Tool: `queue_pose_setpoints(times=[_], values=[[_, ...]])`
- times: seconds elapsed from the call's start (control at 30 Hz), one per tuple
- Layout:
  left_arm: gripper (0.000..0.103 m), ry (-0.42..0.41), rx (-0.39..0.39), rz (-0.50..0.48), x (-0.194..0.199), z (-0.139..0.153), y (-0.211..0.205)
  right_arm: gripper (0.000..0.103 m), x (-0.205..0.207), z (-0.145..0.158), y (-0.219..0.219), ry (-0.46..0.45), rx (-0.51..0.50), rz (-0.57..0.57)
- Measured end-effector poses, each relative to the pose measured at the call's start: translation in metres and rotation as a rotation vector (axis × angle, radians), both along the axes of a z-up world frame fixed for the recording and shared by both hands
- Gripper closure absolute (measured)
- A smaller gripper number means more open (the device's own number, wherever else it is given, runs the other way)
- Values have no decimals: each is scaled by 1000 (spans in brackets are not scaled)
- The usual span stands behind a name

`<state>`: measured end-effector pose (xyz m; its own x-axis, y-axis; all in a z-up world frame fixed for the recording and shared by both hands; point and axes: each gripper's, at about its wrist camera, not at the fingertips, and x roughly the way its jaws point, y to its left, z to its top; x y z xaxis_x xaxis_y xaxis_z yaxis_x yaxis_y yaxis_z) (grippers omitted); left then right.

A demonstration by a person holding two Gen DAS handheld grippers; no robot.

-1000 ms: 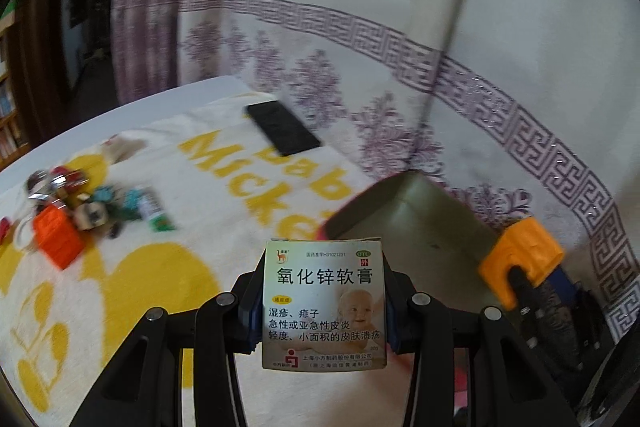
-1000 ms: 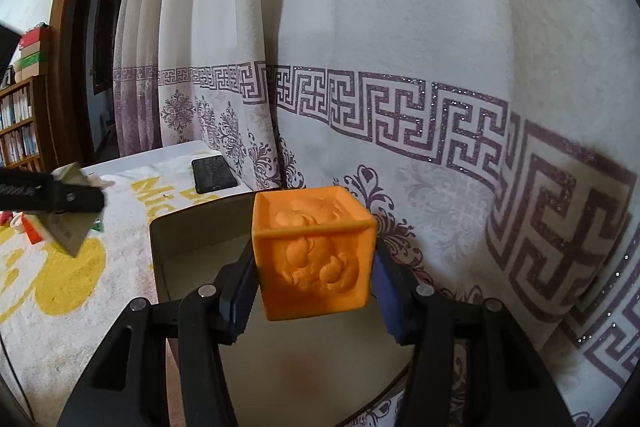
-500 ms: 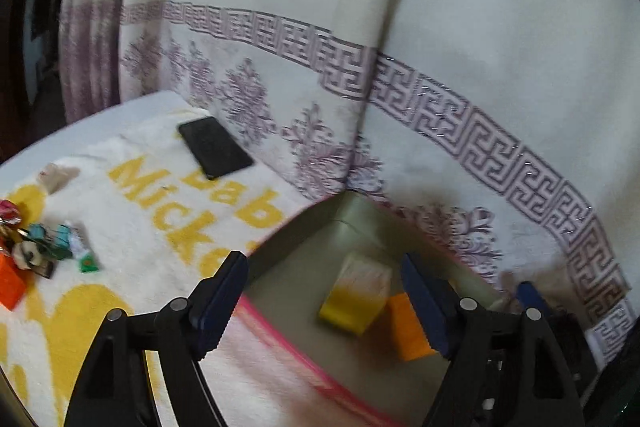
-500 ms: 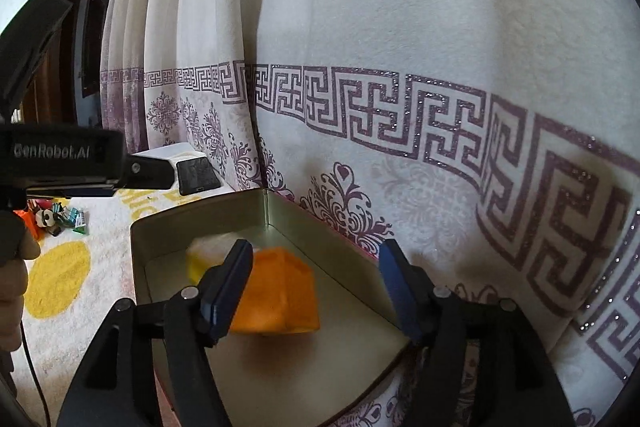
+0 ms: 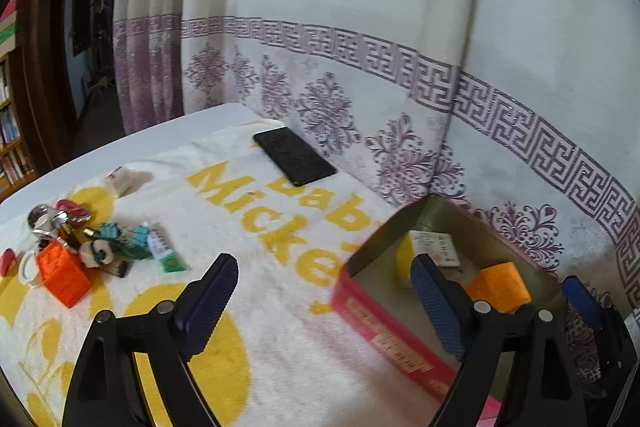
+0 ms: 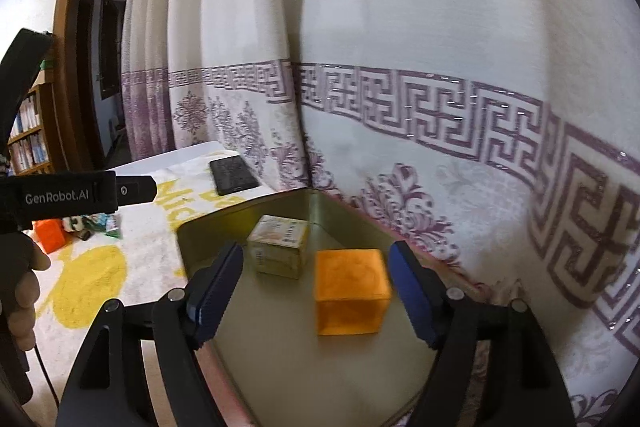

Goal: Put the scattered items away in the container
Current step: 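Carry both items to the pink tin and release them inside, then withdraw both tools from the tin back over the table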

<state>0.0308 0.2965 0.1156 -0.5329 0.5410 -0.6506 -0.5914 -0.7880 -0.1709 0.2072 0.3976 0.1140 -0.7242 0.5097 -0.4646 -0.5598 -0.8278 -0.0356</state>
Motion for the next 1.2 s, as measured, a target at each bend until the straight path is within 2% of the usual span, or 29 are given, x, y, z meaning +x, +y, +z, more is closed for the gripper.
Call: queue_pose_setpoints(times=[0.4, 0.63, 0.87, 1.2], values=[[13, -45, 25, 155, -34, -7, -84, 24, -40, 0, -53, -49, -12, 149], [13, -61, 13, 277, -58, -15, -146, 24, -75, -1, -81, -98, -73, 268], [13, -86, -7, 424, -81, -30, -210, 24, -123, -6, -99, -144, -175, 379], [13, -129, -16, 513, -97, -50, -260, 24, -207, -25, -118, -242, -248, 458]])
